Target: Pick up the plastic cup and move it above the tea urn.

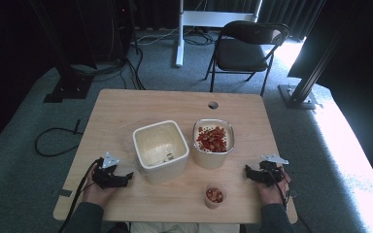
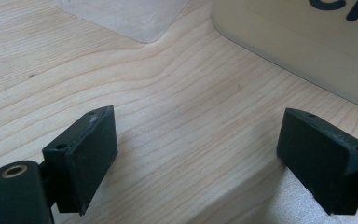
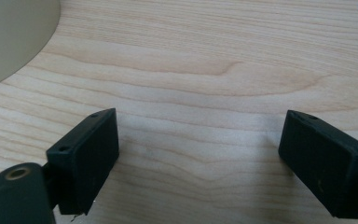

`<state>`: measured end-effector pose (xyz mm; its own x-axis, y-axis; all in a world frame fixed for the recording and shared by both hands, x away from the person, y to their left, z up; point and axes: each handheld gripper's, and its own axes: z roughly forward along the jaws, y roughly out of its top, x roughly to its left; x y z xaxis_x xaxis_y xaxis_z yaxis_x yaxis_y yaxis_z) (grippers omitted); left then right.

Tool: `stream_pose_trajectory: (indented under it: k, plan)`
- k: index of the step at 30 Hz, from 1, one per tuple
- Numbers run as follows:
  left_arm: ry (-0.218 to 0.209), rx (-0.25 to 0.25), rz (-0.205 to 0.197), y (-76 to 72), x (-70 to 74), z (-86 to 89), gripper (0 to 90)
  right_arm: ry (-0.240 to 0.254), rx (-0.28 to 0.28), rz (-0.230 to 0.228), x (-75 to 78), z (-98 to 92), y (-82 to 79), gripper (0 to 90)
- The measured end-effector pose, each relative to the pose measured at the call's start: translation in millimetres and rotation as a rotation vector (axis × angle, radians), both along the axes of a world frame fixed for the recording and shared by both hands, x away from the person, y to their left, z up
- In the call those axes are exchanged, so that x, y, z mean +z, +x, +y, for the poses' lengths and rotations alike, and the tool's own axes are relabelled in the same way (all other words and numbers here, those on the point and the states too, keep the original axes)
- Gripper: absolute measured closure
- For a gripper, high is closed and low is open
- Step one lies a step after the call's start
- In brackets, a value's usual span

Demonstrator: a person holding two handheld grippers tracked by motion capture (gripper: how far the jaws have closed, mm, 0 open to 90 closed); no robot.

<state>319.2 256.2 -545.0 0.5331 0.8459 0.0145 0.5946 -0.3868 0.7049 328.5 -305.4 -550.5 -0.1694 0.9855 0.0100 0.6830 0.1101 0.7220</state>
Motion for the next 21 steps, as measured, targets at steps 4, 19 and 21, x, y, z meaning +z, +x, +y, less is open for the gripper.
stream_pose_trajectory:
  k: [4,19,21]
  plan:
    - [0.004,-0.002,0.006,0.7,1.3,1.3,16.0,0.0,0.003,-0.001,0.1,0.0,-0.3,12.8]
    - [-0.074,0.073,-0.034,10.1,40.1,16.4,38.6,0.001,0.002,-0.001,0.1,0.1,-0.3,12.8]
    - [-0.075,0.088,-0.054,16.2,50.5,18.0,37.0,0.0,0.002,-0.001,0.1,0.0,-0.3,12.8]
